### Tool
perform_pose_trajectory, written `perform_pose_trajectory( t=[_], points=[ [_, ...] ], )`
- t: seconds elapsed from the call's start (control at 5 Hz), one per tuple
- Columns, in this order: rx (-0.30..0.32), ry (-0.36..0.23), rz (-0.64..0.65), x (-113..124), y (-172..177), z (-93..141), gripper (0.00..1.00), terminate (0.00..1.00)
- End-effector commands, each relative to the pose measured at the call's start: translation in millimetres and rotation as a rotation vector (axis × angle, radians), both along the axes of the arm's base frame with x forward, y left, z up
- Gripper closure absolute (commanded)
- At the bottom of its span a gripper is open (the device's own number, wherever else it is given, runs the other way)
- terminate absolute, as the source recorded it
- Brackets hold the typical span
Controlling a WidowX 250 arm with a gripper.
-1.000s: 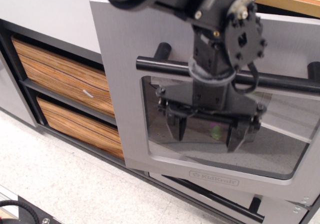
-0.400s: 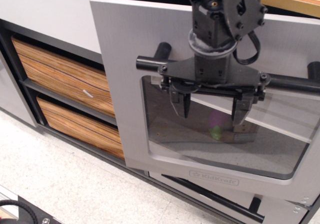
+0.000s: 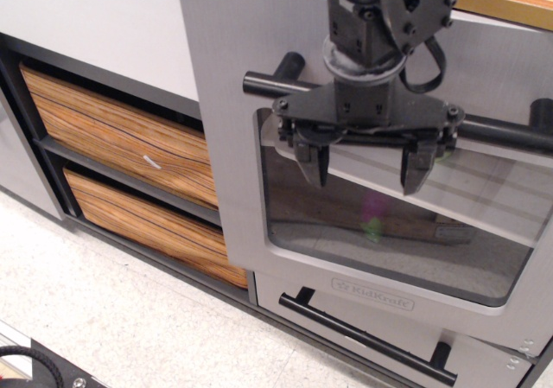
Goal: Close oven
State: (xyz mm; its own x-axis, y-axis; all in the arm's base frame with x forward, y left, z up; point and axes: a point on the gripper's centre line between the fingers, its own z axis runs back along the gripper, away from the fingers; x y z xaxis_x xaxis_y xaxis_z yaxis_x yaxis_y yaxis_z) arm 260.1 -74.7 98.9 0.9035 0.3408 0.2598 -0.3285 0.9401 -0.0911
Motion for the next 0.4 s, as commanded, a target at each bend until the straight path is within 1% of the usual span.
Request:
perform_pose_trajectory(
  t=[0.0, 0.2],
  points=[
    [-0.011, -0.111, 0.044, 17.4, 1.8, 22.1, 0.0, 0.0],
    [-0.017, -0.111, 0.054, 21.0, 3.0, 23.9, 0.0, 0.0]
  ],
)
